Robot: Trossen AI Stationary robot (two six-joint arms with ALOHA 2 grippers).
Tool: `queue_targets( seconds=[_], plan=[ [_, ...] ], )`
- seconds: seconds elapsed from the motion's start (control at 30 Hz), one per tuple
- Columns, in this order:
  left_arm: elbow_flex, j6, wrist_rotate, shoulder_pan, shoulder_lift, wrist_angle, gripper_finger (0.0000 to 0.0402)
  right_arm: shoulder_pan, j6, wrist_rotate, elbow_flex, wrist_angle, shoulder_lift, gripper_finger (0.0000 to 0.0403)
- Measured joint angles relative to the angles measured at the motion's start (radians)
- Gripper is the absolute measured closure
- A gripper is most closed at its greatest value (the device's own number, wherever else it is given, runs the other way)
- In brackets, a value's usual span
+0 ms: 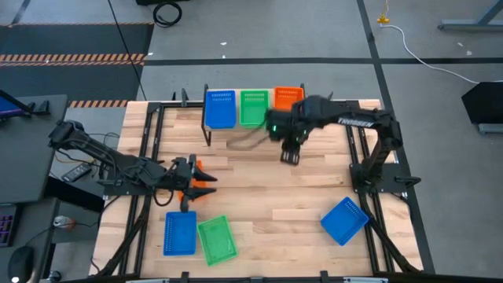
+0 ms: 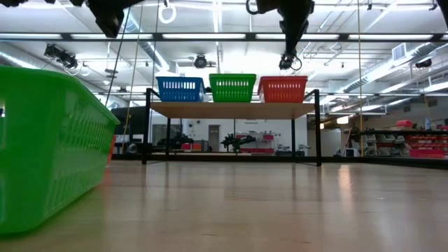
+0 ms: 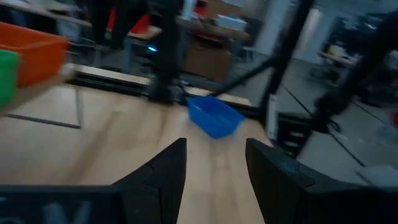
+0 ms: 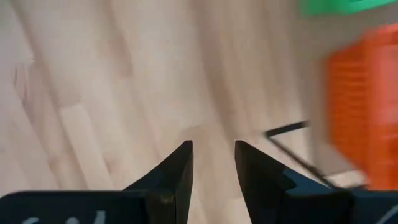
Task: Stack baskets on shelf by color
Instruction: Stack the left blue bin on top of the blue bin on the shelf
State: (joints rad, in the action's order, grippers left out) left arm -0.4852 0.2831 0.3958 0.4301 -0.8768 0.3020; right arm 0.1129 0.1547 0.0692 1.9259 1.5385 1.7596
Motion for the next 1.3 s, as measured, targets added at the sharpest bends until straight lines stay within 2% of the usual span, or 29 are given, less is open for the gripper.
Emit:
queue_targets(
  seconds=[0.1,0.23,0.43,0.53,0.63,0.7,0.77,0.93,1.03,1.13,1.3],
  plan=[
    [-0.051,0.027,-0.008,0.015,-0.014,-0.105,0.023,-0.077,0.012,0.005,-0.081,-0.038,0.002,0.0277],
    [-0.098,0.028,0.025,0.05,-0.061,-0.187,0.023,-0.181,0.061,0.014,-0.208,-0.183,-0.001,0.0277],
    [-0.171,0.028,0.043,0.073,-0.129,-0.221,0.023,-0.324,0.115,0.023,-0.398,-0.489,-0.002,0.0277],
    [-0.209,0.031,0.094,0.097,-0.168,-0.259,0.023,-0.387,0.138,0.055,-0.503,-0.666,-0.002,0.0277],
    [-0.25,0.061,0.157,0.112,-0.227,-0.305,0.023,-0.431,0.106,0.058,-0.608,-0.83,-0.002,0.0277],
    [-0.283,0.105,0.156,0.119,-0.265,-0.384,0.023,-0.445,0.069,0.067,-0.662,-0.915,-0.002,0.0277],
    [-0.337,0.188,0.128,0.123,-0.307,-0.502,0.023,-0.445,0.042,0.078,-0.691,-0.964,-0.002,0.0277],
    [-0.541,0.417,0.032,0.162,-0.409,-0.97,0.023,-0.428,-0.006,0.118,-0.705,-1.002,-0.002,0.0277],
    [-0.66,0.515,-0.047,0.196,-0.467,-1.157,0.023,-0.425,-0.008,0.124,-0.705,-1.003,-0.002,0.0277],
    [-0.746,0.638,-0.171,0.239,-0.52,-1.243,0.023,-0.432,-0.008,0.123,-0.711,-1.004,-0.002,0.0277],
    [-0.788,0.878,-0.331,0.331,-0.601,-1.236,0.023,-0.446,-0.053,0.118,-0.747,-1.051,-0.002,0.0277]
  ],
)
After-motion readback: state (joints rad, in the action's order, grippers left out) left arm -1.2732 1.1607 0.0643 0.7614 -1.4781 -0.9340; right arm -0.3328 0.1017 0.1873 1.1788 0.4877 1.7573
